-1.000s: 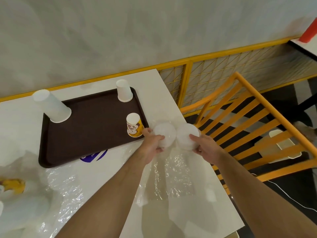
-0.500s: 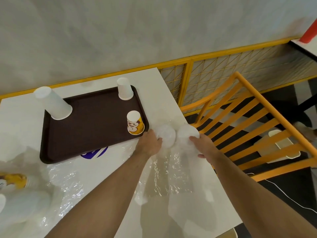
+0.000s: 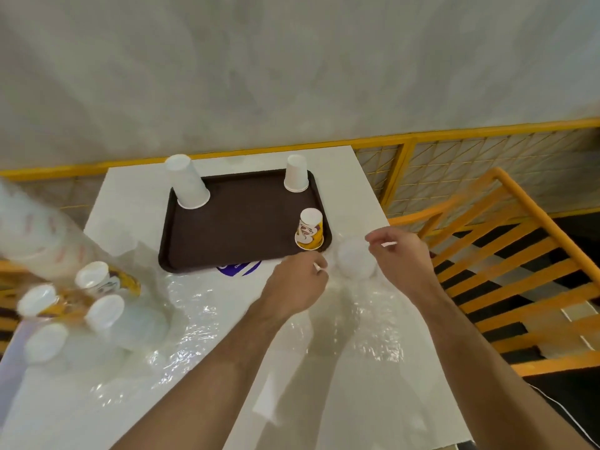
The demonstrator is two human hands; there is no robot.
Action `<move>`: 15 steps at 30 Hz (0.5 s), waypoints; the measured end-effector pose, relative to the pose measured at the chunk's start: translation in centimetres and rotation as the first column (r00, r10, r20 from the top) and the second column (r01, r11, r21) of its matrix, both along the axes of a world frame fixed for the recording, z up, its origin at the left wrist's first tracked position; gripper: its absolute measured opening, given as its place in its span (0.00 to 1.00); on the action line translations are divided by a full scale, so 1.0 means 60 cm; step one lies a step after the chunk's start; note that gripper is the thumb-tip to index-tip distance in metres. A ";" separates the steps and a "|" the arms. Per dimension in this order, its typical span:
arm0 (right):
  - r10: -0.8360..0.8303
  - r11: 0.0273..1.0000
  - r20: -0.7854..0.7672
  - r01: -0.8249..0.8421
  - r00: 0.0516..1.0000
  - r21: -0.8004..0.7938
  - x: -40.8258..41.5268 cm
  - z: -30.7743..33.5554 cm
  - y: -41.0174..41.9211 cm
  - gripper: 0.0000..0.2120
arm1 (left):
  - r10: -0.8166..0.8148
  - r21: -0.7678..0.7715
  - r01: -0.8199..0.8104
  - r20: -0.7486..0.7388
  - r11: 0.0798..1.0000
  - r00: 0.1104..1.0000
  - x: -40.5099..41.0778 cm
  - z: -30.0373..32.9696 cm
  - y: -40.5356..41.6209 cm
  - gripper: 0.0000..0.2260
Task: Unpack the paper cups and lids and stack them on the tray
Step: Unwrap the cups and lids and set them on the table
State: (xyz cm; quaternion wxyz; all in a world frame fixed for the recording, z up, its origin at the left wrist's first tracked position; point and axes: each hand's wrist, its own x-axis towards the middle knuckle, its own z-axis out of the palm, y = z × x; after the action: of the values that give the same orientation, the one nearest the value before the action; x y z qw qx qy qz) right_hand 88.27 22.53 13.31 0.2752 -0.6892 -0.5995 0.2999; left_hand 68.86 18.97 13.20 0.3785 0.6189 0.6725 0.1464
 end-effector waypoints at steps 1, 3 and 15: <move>0.046 0.998 -0.005 -0.046 0.999 0.042 -0.025 0.014 -0.010 0.08 | 0.019 0.018 -0.019 0.012 1.000 1.000 -0.017 0.014 -0.016 0.11; 0.153 0.981 -0.031 -0.148 0.988 0.127 -0.083 0.042 -0.030 0.08 | 0.067 0.074 -0.068 0.025 0.995 0.997 -0.055 0.039 -0.049 0.10; 0.689 0.711 -0.117 -0.636 0.715 0.299 -0.503 0.149 -0.156 0.03 | 0.442 0.239 -0.482 0.204 0.843 0.874 -0.413 0.094 -0.269 0.07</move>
State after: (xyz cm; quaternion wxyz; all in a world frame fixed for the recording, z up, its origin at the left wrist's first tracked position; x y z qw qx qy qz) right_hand 58.07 13.18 22.26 0.2929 -0.3506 -0.8046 0.3794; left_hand 44.05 2.82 18.84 0.2863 0.4739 0.7455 0.3712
